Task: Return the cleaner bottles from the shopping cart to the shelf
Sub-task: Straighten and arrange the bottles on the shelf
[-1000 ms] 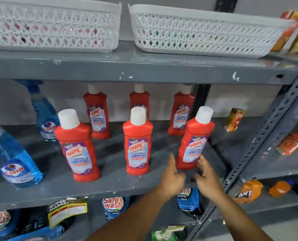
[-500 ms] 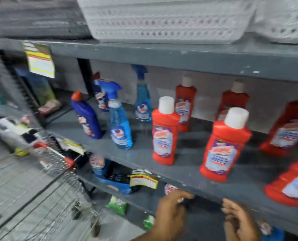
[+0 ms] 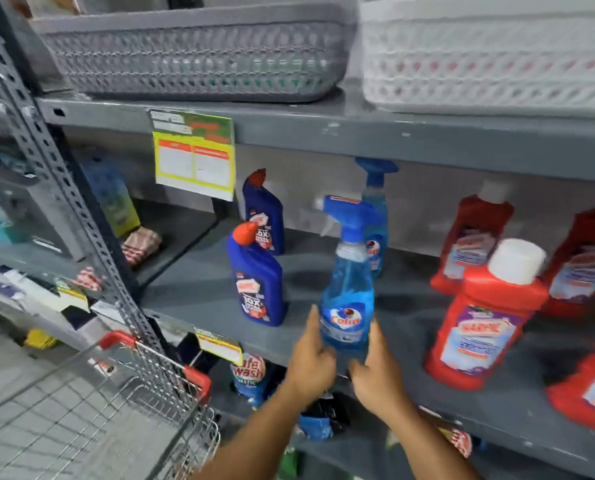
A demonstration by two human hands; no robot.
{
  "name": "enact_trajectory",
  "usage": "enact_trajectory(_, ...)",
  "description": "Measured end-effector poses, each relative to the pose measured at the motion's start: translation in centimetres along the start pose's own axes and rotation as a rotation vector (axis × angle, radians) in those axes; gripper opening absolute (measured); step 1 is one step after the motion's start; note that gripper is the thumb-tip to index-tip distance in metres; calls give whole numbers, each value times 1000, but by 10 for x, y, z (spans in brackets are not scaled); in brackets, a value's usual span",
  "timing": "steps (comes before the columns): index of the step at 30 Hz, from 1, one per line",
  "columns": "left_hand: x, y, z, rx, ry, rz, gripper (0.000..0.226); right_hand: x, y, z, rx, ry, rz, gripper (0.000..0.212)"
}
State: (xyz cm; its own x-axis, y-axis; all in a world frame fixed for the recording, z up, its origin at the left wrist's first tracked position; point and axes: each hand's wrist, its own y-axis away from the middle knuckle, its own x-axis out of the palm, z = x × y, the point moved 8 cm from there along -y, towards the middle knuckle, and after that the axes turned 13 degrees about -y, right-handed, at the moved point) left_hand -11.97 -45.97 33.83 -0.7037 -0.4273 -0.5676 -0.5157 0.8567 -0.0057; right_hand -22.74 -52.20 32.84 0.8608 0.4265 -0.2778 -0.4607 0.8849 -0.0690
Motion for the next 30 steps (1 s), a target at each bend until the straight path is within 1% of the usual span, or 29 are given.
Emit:
enact_trajectory(3, -6, -7, -2, 64, 82, 111, 76, 11, -1, 5, 29, -12, -123, 81)
enact_trajectory(4, -9, -3, 1, 76, 97, 131, 73, 8, 2, 6, 37, 20, -202, 81)
enact_trajectory(5, -15, 2, 7, 93, 111, 132, 69, 5, 8, 11, -6, 56, -313, 77)
enact_trajectory(6, -25, 10, 15, 118, 150, 89, 65, 3, 17, 21, -112, 78, -419, 70)
enact_trajectory(7, -43, 18, 25, 134, 216, -11, 61, 9, 28, 35, -223, 81, -475, 61)
enact_trajectory(8, -66, 27, 39, 134, 282, -157, 56, 24, 37, 45, -304, 74, -453, 54)
enact_trajectory(9, -92, 33, 57, 106, 323, -324, 50, 46, 39, 50, -332, 55, -360, 52)
enact_trajectory(10, -114, 33, 78, 63, 343, -449, 48, 72, 32, 52, -320, 34, -242, 55)
enact_trajectory(11, -129, 26, 95, -5, 308, -502, 53, 94, 20, 53, -276, 17, -135, 61)
enact_trajectory(12, -139, 17, 105, -69, 241, -479, 63, 114, 7, 50, -206, 16, -67, 66)
enact_trajectory(13, -144, 3, 109, -94, 180, -378, 72, 130, -5, 47, -127, 23, -37, 72)
enact_trajectory(15, -145, -19, 100, -6, 128, -157, 82, 152, -22, 42, -42, 14, -21, 81)
enact_trajectory(16, -146, -26, 99, 45, 108, -101, 83, 161, -27, 41, -23, 8, -17, 84)
enact_trajectory(17, -151, -32, 102, 78, 83, -84, 85, 171, -29, 39, -2, 14, -5, 88)
enact_trajectory(21, -185, -50, 130, 120, 56, -129, 89, 210, -29, 40, -6, 36, 86, 97)
enact_trajectory(23, -194, -56, 139, 140, 76, -108, 88, 224, -33, 37, 34, 86, 95, 96)
enact_trajectory(26, -194, -63, 142, 170, 127, -51, 89, 228, -41, 36, 57, 128, 50, 93)
enact_trajectory(30, -194, -62, 144, 174, 142, -72, 90, 227, -45, 45, 50, 104, 54, 89)
